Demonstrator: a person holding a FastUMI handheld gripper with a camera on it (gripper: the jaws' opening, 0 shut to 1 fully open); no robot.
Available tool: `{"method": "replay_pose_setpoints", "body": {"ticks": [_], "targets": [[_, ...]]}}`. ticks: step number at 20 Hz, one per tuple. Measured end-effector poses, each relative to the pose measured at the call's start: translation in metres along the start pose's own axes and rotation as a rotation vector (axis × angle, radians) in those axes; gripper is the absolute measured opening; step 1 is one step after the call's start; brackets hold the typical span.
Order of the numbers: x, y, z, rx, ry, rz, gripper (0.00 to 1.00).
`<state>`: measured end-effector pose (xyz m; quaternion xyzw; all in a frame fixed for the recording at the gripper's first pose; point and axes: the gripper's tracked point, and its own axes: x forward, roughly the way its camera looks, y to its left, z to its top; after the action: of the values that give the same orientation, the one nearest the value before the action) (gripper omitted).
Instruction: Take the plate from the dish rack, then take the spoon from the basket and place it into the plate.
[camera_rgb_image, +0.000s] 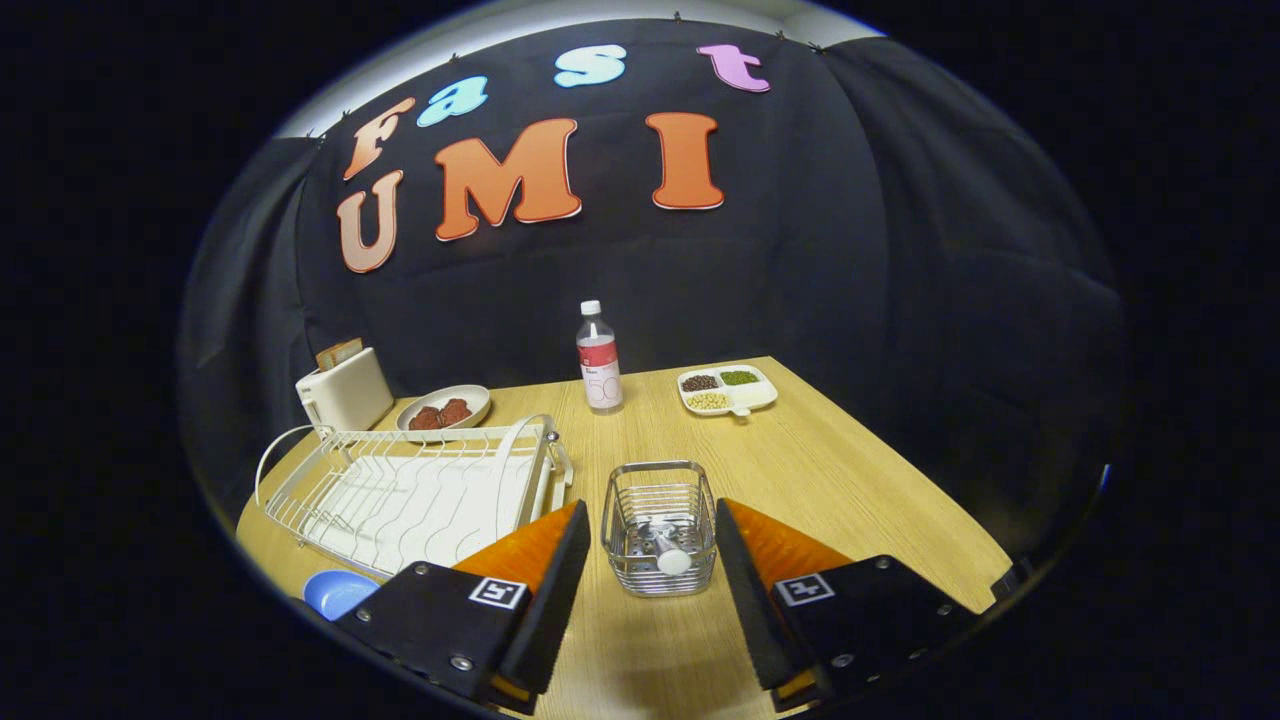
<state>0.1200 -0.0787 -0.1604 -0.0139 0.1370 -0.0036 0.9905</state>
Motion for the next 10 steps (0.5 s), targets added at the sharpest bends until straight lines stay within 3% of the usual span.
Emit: {"method": "replay_pose_setpoints", "body": {"ticks": [1, 6, 10], "targets": [[0.0016, -0.0014, -0.0024, 0.001, 0.002, -0.002, 0.70], [0.0064, -0.0011, -0.0120, -0.005, 0.017, 0.012, 0.25], [0.0038, 0.0009, -0.0051, 0.018, -0.008, 0.024, 0.07]]}}
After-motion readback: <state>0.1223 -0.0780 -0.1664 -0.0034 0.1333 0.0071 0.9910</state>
